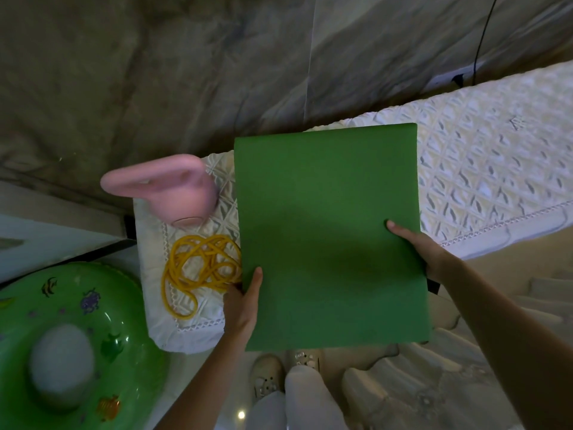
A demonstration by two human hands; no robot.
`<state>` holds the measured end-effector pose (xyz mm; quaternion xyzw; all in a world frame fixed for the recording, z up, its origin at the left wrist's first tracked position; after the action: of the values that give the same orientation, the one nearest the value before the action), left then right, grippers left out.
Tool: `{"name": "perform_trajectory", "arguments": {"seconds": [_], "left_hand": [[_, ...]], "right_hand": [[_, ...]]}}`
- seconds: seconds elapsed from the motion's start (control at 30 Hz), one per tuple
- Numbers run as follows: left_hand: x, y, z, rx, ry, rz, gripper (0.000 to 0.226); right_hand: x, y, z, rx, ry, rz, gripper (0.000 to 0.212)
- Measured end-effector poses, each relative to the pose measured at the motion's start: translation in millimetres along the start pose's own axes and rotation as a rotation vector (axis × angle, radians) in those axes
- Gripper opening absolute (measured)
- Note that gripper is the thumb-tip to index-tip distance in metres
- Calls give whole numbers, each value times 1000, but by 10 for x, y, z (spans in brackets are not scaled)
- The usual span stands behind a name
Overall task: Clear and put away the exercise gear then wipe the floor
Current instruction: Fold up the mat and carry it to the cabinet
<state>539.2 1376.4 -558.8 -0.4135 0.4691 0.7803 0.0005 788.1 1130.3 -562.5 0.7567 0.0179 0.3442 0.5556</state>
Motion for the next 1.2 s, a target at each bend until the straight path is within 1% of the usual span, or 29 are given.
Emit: {"name": "perform_trajectory", "arguments": {"seconds": [0.03, 0.07, 0.17, 0.27, 0.37, 0.4, 0.47, 0.5, 0.53, 0.57, 0.6, 0.63, 0.7, 0.8, 0.83, 0.9, 0.97, 1.03, 1.1, 1.2], "left_hand": [[38, -6, -24, 17, 28, 8, 57], [76, -23, -33, 30, 52, 21, 55], [118, -42, -53, 75, 108, 61, 60], [144, 38, -84, 141, 171, 84, 67], [177, 147, -125, 179, 258, 75, 78], [190, 158, -145, 175, 285, 75, 77], [147, 136, -197, 163, 300, 52, 66], [95, 116, -223, 147, 301, 35, 63], [57, 74, -239, 124, 290, 24, 66], [28, 28, -250, 101, 266, 19, 73], [-1, -15, -259, 83, 241, 12, 77], [-26, -44, -260, 61, 223, 4, 74], [-33, -103, -268, 26, 201, -16, 58], [-61, -157, -305, -12, 123, -37, 56], [-65, -182, -307, -35, 86, -35, 58], [-78, -219, -306, -70, 46, -21, 67], [-102, -216, -303, -77, 25, -7, 74], [-141, -198, -295, -71, -42, 11, 69], [-183, -151, -256, -43, -119, 40, 68], [-312, -45, -151, -23, -180, -6, 76]], "right_hand": [[7, 8, -1, 14, 5, -7, 71], [15, 18, 3, 21, 14, -14, 69], [74, 63, -20, 36, -13, 10, 53], [186, 106, -66, 41, -17, 60, 51], [473, 146, -169, 64, 37, 182, 62], [580, 154, -193, 54, 64, 216, 64], [766, 145, -197, 21, 97, 277, 63], [821, 126, -172, 1, 113, 287, 66], [860, 112, -147, -15, 126, 288, 71], [870, 86, -112, -25, 124, 278, 76], [871, 57, -82, -25, 117, 262, 75], [864, 27, -62, -20, 106, 240, 73], [818, -61, 3, -41, 107, 185, 73], [737, -211, 143, -164, 204, 110, 62], [718, -241, 194, -221, 245, 91, 62], [740, -266, 241, -309, 341, 92, 70], [827, -230, 240, -410, 523, 116, 80], [914, -159, 213, -531, 718, 126, 84], [959, -82, 128, -599, 808, 112, 82], [1076, 134, -103, -659, 991, 114, 67]]}}
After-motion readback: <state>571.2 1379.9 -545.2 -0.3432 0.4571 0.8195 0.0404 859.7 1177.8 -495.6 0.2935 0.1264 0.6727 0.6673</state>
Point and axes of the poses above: each hand's wrist, its own y-axis away from the middle knuckle, its own z-axis out of the back of the hand, x = y × z, the point moved 7 cm from there along -y, towards the middle knuckle, and after that the axes turned 9 degrees about x, right-handed, at the moved point
